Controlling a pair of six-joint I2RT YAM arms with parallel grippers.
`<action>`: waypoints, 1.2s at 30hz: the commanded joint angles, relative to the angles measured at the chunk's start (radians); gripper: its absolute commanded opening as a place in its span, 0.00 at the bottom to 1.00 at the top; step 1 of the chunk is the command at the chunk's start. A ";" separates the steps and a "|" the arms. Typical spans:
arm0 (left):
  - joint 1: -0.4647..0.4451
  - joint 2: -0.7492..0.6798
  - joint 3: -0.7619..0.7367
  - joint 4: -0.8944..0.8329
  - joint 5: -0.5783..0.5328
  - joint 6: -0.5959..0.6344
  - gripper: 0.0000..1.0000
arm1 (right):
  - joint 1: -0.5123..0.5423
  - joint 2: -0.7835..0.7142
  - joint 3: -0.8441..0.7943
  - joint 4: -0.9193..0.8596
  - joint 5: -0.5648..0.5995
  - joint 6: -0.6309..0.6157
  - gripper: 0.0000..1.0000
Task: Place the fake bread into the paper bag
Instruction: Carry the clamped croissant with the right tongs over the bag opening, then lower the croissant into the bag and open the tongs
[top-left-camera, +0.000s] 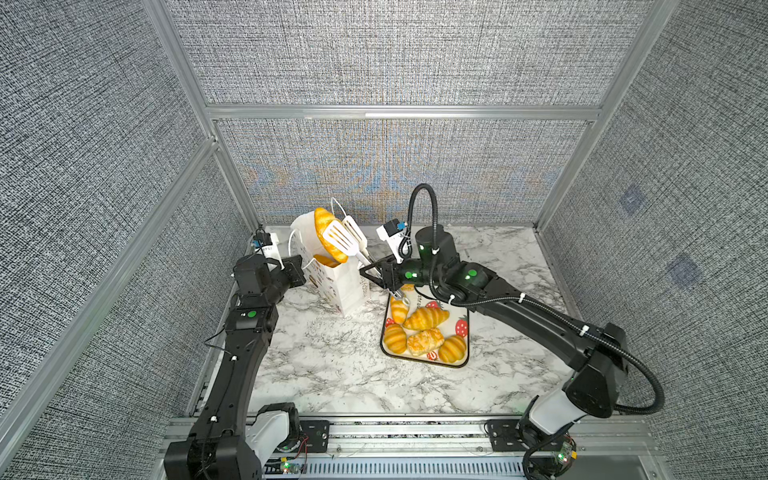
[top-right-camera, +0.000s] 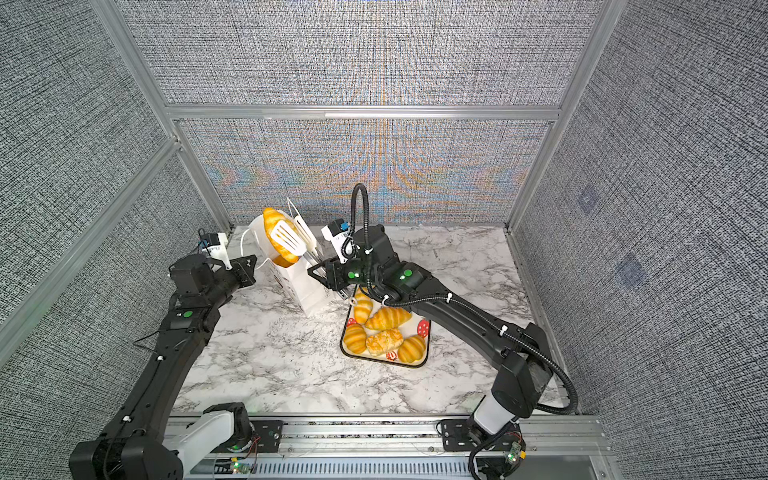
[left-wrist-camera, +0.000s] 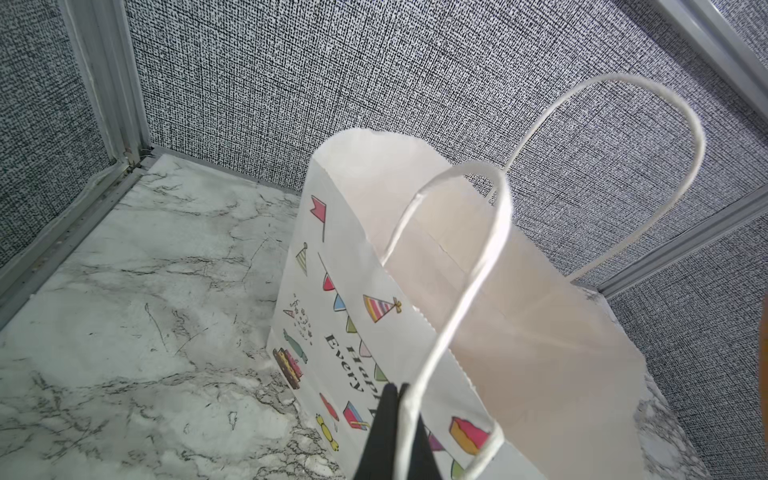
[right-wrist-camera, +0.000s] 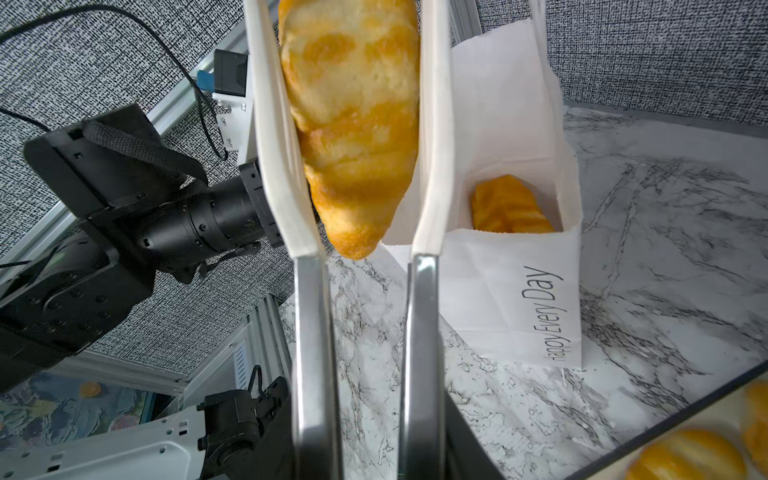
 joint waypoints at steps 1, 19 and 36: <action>0.002 0.001 -0.003 0.008 0.011 0.003 0.00 | 0.001 0.016 0.028 0.056 -0.011 0.009 0.38; 0.001 0.001 -0.003 0.008 0.010 0.005 0.00 | -0.008 0.165 0.181 -0.040 0.025 0.020 0.38; 0.002 -0.002 0.000 0.007 0.005 0.007 0.00 | -0.030 0.167 0.139 -0.051 0.032 0.046 0.41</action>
